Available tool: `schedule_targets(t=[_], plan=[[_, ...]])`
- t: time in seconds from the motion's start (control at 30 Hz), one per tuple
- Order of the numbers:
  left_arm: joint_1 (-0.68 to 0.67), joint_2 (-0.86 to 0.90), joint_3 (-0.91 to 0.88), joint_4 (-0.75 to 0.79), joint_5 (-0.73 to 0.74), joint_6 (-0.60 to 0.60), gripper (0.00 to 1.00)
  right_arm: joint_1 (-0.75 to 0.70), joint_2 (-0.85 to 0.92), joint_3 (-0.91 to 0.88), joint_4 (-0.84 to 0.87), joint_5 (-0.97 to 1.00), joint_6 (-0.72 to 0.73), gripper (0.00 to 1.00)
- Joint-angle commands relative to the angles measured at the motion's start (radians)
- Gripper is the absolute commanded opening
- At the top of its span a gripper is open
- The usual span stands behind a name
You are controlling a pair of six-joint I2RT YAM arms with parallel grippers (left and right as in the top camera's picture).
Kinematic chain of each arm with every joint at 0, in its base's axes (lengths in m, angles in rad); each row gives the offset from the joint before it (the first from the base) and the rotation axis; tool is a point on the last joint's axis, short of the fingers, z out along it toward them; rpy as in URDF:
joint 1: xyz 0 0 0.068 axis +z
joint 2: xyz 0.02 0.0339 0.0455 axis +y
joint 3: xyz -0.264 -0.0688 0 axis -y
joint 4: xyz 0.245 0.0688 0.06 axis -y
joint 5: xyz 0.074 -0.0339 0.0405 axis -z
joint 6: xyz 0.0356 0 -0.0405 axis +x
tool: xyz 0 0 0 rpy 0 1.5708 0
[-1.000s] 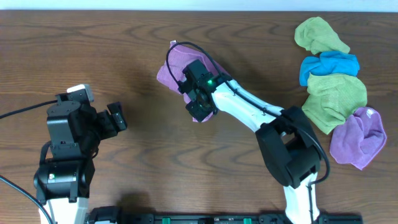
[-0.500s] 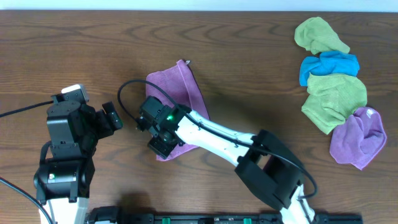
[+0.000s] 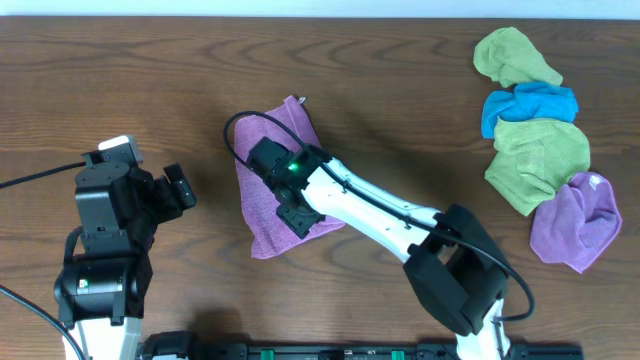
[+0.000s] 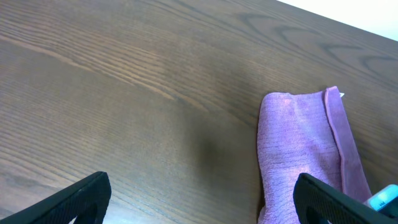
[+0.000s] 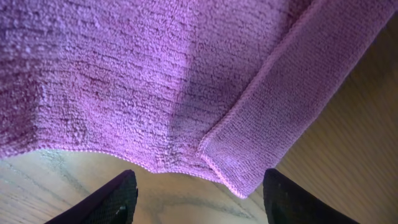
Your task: Fold the cloth
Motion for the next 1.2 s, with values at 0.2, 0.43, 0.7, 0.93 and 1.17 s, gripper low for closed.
schedule_targets(t=[0.2,0.43,0.7,0.93,1.17], plan=[[0.007,-0.002,0.025,0.000,-0.020,0.008,0.95,-0.020,-0.021,-0.107,0.072,0.064,0.043,0.61],[0.007,-0.002,0.025,0.000,-0.018,0.007,0.95,-0.066,-0.016,-0.119,0.154,0.063,0.042,0.53],[0.007,-0.002,0.025,0.000,-0.018,0.008,0.95,-0.090,-0.001,-0.119,0.171,0.048,0.042,0.47],[0.007,-0.002,0.025,0.000,-0.019,0.008,0.95,-0.089,-0.001,-0.119,0.171,-0.016,0.042,0.47],[0.007,-0.002,0.024,0.000,-0.018,0.007,0.95,-0.090,0.012,-0.127,0.178,-0.016,0.042,0.47]])
